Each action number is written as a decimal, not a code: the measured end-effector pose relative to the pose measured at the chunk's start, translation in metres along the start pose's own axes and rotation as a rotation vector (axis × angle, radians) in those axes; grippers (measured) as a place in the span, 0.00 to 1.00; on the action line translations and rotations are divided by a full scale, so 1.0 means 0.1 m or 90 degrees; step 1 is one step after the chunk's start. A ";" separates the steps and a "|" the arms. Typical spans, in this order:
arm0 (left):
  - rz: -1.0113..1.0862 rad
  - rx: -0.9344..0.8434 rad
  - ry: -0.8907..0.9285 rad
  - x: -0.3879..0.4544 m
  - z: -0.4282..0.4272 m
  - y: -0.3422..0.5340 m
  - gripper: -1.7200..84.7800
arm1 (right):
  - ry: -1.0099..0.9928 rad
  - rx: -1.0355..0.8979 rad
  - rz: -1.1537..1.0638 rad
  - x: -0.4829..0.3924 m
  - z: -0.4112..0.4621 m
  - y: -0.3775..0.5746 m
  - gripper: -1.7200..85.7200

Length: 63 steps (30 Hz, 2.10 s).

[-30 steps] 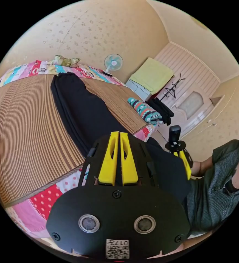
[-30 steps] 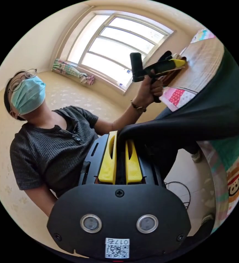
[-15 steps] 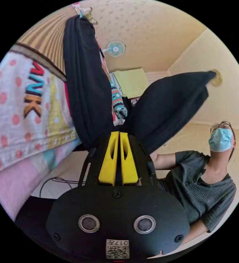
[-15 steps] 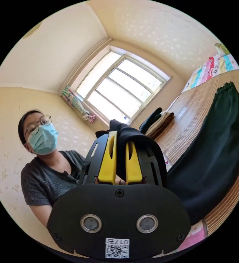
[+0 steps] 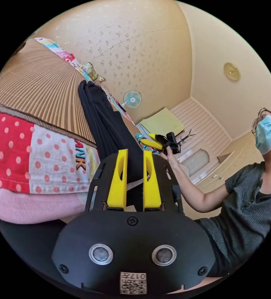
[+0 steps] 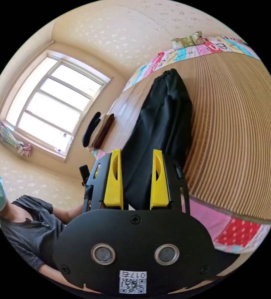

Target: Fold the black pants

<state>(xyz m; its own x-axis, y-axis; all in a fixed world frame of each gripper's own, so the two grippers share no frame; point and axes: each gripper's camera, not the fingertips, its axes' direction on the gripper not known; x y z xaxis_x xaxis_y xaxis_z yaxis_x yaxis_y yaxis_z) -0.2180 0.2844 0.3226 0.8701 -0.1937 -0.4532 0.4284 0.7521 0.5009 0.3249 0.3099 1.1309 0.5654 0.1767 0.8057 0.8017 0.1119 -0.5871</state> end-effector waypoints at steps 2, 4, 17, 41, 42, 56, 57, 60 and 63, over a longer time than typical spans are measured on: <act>0.020 -0.027 -0.056 0.11 0.16 0.00 0.11 | 0.042 -0.016 0.050 0.08 -0.03 0.34 0.19; 0.003 -0.083 -0.103 0.11 0.38 -0.01 0.11 | 0.035 -0.040 0.110 0.23 0.02 0.70 0.20; -0.045 -0.295 -0.231 0.33 1.10 0.11 0.07 | -0.181 -0.089 0.166 0.50 0.31 0.87 0.22; 0.071 -0.286 -0.149 0.03 1.59 -0.80 0.01 | -0.750 -0.066 -0.221 -1.03 -0.77 1.45 0.09; 0.053 -0.311 -0.130 -0.06 1.65 -0.75 0.01 | -0.769 -0.040 -0.230 -1.04 -0.89 1.42 0.09; -0.173 -0.003 -0.006 -0.67 0.64 -0.23 0.08 | -0.549 0.197 -0.044 -0.12 -1.18 0.00 0.16; -0.178 0.005 -0.018 -0.67 0.60 -0.23 0.08 | -0.494 0.197 -0.047 -0.17 -1.27 0.04 0.16; -0.196 -0.007 -0.047 -0.71 0.56 -0.26 0.14 | -0.372 0.193 -0.045 -0.28 -1.45 0.38 0.17; -0.217 0.002 -0.073 -0.75 0.54 -0.28 0.20 | -0.282 0.151 0.001 -0.23 -1.48 0.88 0.17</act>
<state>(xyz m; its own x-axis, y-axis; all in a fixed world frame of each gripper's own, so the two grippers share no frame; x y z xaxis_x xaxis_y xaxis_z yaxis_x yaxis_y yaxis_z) -0.2820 0.2443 0.3826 0.6985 -0.5029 -0.5090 0.6995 0.6297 0.3378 0.4109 0.1711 1.0723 0.3877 0.5696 0.7247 0.7057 0.3224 -0.6309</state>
